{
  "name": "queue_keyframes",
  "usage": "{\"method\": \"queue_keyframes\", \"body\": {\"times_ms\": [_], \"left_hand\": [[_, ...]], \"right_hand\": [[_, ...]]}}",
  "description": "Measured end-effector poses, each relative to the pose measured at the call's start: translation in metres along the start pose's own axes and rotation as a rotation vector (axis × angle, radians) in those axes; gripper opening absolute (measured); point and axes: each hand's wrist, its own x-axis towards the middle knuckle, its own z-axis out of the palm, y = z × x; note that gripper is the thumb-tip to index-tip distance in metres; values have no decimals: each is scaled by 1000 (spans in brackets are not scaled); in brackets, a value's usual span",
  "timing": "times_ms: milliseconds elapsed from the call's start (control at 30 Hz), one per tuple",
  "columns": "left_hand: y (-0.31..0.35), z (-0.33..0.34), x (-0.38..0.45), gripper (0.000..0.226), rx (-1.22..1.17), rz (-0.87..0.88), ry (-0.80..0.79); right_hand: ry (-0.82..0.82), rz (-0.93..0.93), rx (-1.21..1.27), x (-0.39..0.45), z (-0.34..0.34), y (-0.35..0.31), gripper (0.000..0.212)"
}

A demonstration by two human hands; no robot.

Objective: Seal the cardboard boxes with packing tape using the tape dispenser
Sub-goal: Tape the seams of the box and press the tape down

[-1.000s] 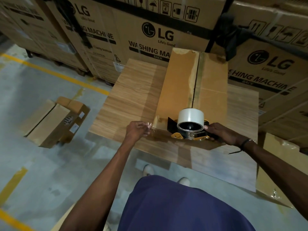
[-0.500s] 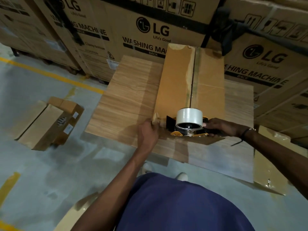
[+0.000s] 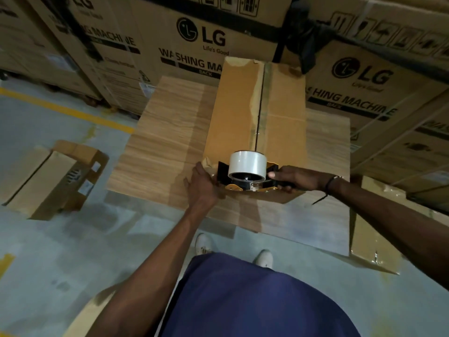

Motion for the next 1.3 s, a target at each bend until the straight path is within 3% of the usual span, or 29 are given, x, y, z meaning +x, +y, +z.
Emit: {"method": "queue_keyframes", "body": {"times_ms": [67, 133, 267, 400, 533, 667, 733, 933, 1100, 1233, 1300], "left_hand": [[2, 2, 1, 91, 58, -30, 2], [4, 1, 0, 77, 117, -17, 53], [2, 2, 0, 80, 200, 1, 103], [9, 9, -3, 92, 286, -32, 139], [43, 30, -27, 85, 371, 66, 203], [91, 86, -51, 72, 478, 451, 36], [98, 101, -53, 70, 479, 530, -6], [98, 99, -52, 70, 419, 474, -7], [101, 99, -54, 69, 381, 445, 11], [99, 101, -53, 71, 367, 479, 36], [100, 101, -53, 71, 372, 483, 39]], "right_hand": [[-12, -13, 1, -4, -4, 11, 72], [-4, -33, 27, -15, -14, 29, 78], [5, -46, 146, -52, -45, 81, 70], [-18, -54, 167, -76, -66, 114, 102], [-12, -84, 116, -81, -64, 111, 73], [-11, -87, 86, -86, -64, 106, 86], [-31, -93, 81, -90, -65, 104, 86], [-73, -78, 107, -100, -70, 111, 51], [101, 57, 35, -117, -106, 165, 47], [155, 151, -21, -132, -126, 202, 56], [170, 184, 13, -138, -125, 201, 50]]}}
